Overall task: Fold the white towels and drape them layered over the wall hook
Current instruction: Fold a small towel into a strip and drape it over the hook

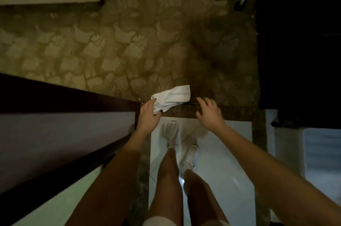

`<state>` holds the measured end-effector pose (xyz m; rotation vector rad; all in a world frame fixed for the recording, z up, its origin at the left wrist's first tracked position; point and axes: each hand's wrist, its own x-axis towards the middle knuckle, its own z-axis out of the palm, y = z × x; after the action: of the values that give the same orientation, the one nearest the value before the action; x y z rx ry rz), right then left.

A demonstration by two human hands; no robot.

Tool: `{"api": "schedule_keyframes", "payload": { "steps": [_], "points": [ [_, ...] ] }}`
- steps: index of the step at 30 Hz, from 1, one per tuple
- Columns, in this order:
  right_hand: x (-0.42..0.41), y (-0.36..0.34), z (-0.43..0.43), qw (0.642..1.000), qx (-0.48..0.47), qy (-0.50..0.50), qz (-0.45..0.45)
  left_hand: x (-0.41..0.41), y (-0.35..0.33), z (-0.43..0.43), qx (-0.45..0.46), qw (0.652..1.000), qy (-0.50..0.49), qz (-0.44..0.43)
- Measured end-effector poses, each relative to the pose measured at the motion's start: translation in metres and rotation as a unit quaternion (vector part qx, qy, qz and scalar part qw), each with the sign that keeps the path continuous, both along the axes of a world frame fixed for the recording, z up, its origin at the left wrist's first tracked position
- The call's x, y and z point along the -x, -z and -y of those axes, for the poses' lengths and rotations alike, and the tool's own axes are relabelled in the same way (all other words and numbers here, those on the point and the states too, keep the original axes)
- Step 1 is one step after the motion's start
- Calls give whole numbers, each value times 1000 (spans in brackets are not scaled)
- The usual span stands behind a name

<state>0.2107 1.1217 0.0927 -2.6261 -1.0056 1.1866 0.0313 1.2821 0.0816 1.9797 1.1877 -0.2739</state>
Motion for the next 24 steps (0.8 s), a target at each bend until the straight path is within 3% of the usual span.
{"api": "schedule_keyframes", "payload": {
  "steps": [4,8,14,20,24],
  "points": [
    [-26,109,-30,1000,7,-22,6,-20,106,-26,14,999,29,-9],
    [-44,237,-55,1000,2,21,-1,-35,232,-50,20,999,43,-16],
    [-52,398,-72,990,3,130,-55,-38,389,-74,44,995,-78,-34],
    [-68,494,-94,988,-39,134,-73,-35,485,-89,52,984,-159,-64],
    [-75,525,-114,946,-82,282,-139,-35,508,-93,83,972,-215,-38]
  ]
}}
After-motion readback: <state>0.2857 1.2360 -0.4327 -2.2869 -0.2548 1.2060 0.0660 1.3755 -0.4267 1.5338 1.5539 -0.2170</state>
